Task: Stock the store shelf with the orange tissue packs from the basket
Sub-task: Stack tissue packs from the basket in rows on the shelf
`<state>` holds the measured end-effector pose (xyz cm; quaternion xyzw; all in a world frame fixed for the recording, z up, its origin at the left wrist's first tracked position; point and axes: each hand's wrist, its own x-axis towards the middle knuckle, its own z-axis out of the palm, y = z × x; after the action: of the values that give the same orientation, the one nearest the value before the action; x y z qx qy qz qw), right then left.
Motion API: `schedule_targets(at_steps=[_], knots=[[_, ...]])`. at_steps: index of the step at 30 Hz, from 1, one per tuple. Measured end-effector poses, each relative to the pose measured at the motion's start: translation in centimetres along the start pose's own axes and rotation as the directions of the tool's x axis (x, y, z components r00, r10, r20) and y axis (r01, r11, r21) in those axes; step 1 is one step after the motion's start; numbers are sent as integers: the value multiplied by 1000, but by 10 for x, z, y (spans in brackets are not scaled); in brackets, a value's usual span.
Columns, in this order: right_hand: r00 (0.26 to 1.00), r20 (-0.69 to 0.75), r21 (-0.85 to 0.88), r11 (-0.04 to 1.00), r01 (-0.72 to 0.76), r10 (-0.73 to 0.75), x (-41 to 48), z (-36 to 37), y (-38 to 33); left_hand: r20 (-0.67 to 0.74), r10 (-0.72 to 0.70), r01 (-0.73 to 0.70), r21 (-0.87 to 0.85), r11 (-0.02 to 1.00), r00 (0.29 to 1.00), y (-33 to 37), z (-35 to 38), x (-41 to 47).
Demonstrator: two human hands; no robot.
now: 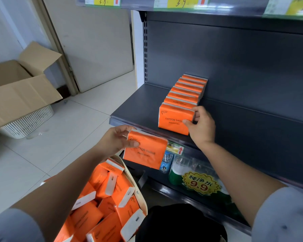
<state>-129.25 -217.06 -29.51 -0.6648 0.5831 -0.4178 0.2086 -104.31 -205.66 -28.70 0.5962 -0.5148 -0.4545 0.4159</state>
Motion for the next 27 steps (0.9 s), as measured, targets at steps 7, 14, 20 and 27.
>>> schedule_targets(at_steps=[7, 14, 20, 27], knots=[[999, -34, -93, 996, 5, -9, 6, 4, -1, 28, 28, -28, -18, 999, 999, 6, 7, 7], [1000, -23, -169, 985, 17, -21, 8, 1, -1, -9, 83, -83, -35, 996, 997, 19, 20, 22], [998, 66, -59, 998, 7, -3, 10, -10, 0, 4, 149, -148, -29, 989, 989, 43, 29, 47], [988, 153, 43, 999, 30, -36, 9, -20, 6, -4, 168, -168, 21, 986, 986, 58, 41, 73]])
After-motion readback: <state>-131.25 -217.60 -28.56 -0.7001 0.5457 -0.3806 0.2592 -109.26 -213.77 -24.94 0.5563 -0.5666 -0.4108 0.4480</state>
